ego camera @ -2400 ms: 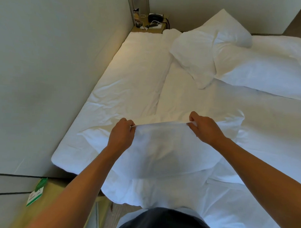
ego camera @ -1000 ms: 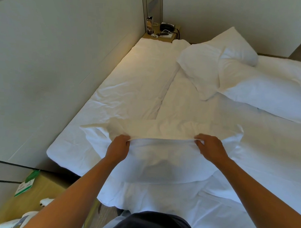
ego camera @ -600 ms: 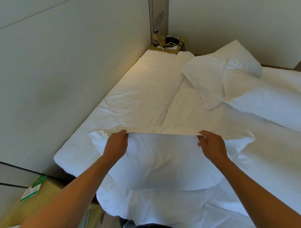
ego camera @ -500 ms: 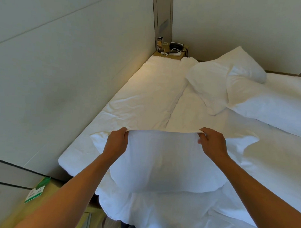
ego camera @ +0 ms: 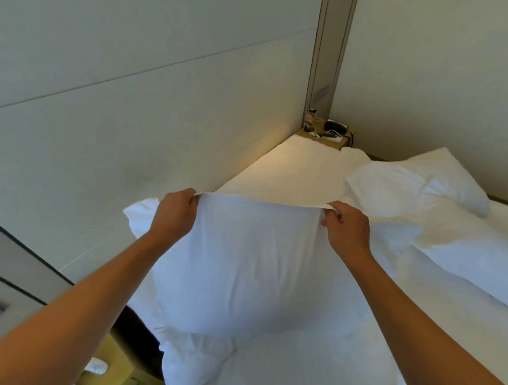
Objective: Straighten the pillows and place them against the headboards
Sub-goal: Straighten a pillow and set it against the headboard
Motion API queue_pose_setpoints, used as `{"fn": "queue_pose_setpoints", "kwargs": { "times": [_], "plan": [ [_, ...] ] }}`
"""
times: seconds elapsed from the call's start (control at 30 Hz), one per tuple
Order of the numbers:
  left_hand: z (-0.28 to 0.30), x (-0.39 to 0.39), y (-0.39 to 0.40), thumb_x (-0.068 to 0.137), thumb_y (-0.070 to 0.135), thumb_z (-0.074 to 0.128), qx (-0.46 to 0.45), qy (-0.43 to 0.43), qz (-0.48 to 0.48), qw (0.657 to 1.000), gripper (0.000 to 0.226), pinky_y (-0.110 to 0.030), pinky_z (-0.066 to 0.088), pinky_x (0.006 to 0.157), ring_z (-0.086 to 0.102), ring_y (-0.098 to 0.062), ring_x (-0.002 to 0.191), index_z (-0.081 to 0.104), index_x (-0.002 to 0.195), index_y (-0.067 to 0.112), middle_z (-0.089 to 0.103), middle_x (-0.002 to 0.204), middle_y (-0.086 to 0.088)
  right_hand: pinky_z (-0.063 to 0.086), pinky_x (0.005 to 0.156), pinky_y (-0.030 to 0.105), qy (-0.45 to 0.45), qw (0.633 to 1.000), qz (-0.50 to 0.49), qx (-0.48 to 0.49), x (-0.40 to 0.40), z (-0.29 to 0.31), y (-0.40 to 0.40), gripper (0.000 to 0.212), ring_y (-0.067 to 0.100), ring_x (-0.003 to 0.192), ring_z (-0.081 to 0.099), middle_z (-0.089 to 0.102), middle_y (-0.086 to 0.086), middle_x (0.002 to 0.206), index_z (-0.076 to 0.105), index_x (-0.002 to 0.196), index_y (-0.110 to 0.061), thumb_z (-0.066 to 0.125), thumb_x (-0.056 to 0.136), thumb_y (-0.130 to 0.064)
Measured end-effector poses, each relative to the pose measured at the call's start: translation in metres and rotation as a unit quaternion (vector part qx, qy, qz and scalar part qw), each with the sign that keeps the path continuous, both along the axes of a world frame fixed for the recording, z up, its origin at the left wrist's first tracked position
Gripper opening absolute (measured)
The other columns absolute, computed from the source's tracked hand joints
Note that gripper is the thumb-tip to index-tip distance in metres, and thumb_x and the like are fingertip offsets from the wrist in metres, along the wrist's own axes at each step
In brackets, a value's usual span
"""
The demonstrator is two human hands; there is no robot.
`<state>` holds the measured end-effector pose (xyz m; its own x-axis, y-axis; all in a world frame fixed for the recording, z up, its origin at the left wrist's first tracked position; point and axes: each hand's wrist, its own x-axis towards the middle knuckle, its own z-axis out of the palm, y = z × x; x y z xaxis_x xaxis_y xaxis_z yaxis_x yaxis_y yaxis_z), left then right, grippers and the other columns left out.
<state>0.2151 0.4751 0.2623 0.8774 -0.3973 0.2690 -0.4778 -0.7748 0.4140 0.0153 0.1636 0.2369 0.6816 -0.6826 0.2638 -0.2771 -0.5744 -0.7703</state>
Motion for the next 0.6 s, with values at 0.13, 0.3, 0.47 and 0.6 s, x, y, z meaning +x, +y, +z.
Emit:
{"fn": "queue_pose_setpoints", "kwargs": {
  "times": [0.13,0.3,0.47,0.6],
  "plan": [
    [-0.021,0.043,0.034,0.104,0.027,0.041,0.008,0.03,0.004,1.0,0.034,-0.034,0.04,0.062,0.06,-0.031,0.073,0.056,0.075,0.015,0.063,0.073,-0.004,0.052,0.07,0.029,0.04,0.999,-0.002,-0.001,0.045,-0.021,0.031,0.028,0.019,0.076,0.069,0.075,-0.001,0.079,0.078,0.096,-0.02,0.052,0.105,-0.021],
    [-0.099,0.083,0.084,0.106,0.027,0.041,0.064,0.122,-0.019,0.99,0.03,-0.042,0.053,0.081,0.066,-0.038,0.099,0.067,0.098,0.012,0.073,0.103,-0.013,0.06,0.075,0.037,0.169,0.986,0.005,0.016,0.086,-0.087,0.079,0.029,0.023,0.073,0.074,0.075,0.001,0.074,0.073,0.086,-0.021,0.053,0.106,-0.022],
    [-0.169,0.125,0.115,0.106,0.03,0.042,0.05,0.161,-0.033,0.985,0.029,-0.036,0.045,0.067,0.067,-0.037,0.087,0.065,0.099,0.014,0.072,0.089,-0.01,0.053,0.07,0.037,0.254,0.967,-0.031,-0.005,0.124,-0.14,0.12,0.032,0.029,0.078,0.069,0.071,0.004,0.076,0.064,0.083,-0.015,0.05,0.109,-0.029],
    [-0.199,0.149,0.12,0.107,0.033,0.042,0.05,0.184,-0.075,0.979,0.03,-0.036,0.045,0.068,0.067,-0.037,0.087,0.066,0.104,0.015,0.074,0.089,-0.011,0.052,0.086,0.045,0.316,0.945,-0.049,-0.068,0.149,-0.172,0.15,0.026,0.04,0.095,0.065,0.071,0.019,0.098,0.075,0.103,-0.002,0.054,0.106,-0.017]
  ]
}}
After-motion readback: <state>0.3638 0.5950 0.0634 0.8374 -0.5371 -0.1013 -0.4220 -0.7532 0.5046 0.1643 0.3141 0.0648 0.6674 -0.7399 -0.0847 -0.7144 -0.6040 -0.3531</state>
